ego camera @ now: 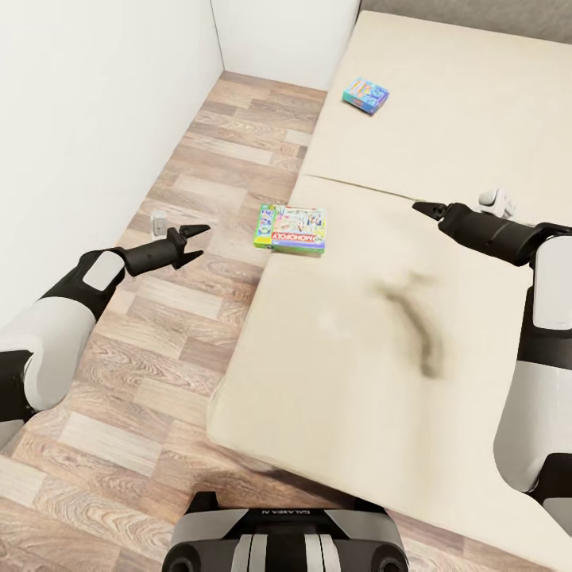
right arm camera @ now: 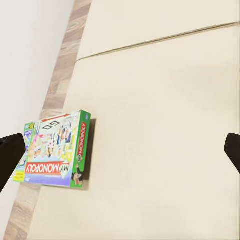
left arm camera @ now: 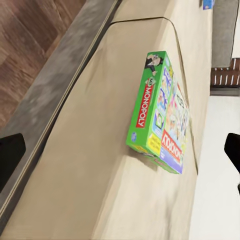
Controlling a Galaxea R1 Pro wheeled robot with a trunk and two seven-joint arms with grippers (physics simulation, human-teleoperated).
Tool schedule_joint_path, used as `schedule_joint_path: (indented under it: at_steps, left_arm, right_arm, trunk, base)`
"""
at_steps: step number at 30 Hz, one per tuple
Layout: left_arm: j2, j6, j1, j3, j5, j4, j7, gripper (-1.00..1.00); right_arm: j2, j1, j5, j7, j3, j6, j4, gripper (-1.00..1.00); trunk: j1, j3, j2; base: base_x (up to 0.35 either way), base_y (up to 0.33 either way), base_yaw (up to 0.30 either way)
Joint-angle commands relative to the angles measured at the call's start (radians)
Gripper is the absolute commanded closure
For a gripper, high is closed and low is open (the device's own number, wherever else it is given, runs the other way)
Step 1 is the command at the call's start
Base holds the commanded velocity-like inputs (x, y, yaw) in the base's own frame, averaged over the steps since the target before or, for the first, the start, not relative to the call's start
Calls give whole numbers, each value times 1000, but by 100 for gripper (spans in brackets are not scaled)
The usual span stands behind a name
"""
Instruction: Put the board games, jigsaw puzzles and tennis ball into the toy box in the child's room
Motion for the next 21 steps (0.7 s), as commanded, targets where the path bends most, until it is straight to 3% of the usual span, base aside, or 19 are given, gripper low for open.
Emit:
schedule_joint_path:
  at_steps: [1, 12, 21]
  left_arm:
    - [-1, 10, -9, 5, 0, 1, 3, -100]
    - [-16, 34, -60, 5, 12, 8, 39, -100]
    - [-30, 42, -75, 5, 16, 17, 63, -100]
  right_arm:
    - [0, -1, 9, 6, -2, 5, -1, -100]
    - [0, -13, 8, -21, -3, 5, -3, -100]
    - [0, -61, 9, -55, -9, 5, 4, -100]
  trunk:
    - [0, -1, 0]
    - [0, -7, 0]
    - [0, -17, 0]
  base:
    - [0, 0, 0]
    - [0, 0, 0]
    - [0, 0, 0]
